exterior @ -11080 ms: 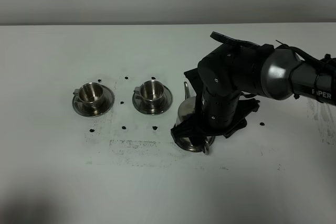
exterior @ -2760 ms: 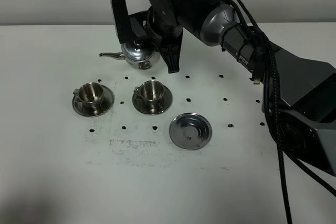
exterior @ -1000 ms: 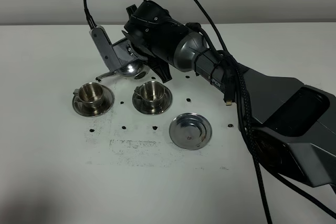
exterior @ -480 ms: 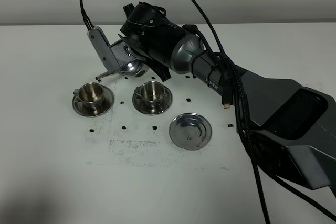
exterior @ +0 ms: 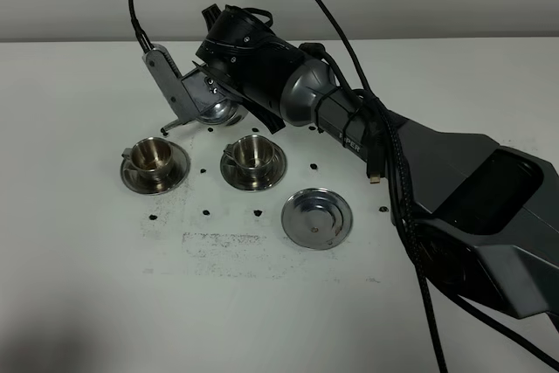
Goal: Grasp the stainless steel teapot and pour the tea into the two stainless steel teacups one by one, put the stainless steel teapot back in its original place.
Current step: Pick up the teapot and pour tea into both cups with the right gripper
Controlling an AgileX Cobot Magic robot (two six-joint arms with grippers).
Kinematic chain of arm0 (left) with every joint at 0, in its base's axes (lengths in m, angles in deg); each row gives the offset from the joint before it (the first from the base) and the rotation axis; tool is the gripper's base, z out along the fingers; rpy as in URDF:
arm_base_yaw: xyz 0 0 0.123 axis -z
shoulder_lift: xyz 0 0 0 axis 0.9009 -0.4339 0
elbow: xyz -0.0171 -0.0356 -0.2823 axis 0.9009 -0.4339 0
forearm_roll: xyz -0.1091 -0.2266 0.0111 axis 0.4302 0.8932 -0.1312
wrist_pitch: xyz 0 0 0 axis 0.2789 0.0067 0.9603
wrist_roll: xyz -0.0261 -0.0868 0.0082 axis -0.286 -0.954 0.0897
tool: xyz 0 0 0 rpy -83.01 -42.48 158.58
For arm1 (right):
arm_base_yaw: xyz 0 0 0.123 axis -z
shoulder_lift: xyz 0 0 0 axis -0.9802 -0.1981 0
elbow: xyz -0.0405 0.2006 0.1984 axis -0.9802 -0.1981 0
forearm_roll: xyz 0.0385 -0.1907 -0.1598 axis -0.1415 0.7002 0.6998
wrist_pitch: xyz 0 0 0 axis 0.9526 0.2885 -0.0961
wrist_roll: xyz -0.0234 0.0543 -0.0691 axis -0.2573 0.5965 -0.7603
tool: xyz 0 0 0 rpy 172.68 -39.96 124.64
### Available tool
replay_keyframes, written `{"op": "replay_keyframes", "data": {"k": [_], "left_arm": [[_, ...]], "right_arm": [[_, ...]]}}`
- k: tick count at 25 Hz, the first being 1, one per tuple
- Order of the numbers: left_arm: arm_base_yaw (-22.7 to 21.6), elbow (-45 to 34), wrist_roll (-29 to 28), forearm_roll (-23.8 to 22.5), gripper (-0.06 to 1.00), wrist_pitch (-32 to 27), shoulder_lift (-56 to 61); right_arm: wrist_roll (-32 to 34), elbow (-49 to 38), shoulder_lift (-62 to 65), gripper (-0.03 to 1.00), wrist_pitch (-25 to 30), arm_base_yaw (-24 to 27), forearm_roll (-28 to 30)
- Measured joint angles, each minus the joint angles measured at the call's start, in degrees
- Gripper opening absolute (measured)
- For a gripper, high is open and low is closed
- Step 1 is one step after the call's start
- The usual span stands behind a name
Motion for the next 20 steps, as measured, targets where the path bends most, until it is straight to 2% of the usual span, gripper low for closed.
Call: {"op": "replay_keyframes", "data": {"k": [20], "left_arm": [[0.0, 0.0, -0.07, -1.15, 0.66, 0.0, 0.0]], "right_arm": [[0.13, 0.0, 0.0, 0.17, 0.17, -0.56, 1.82]]}}
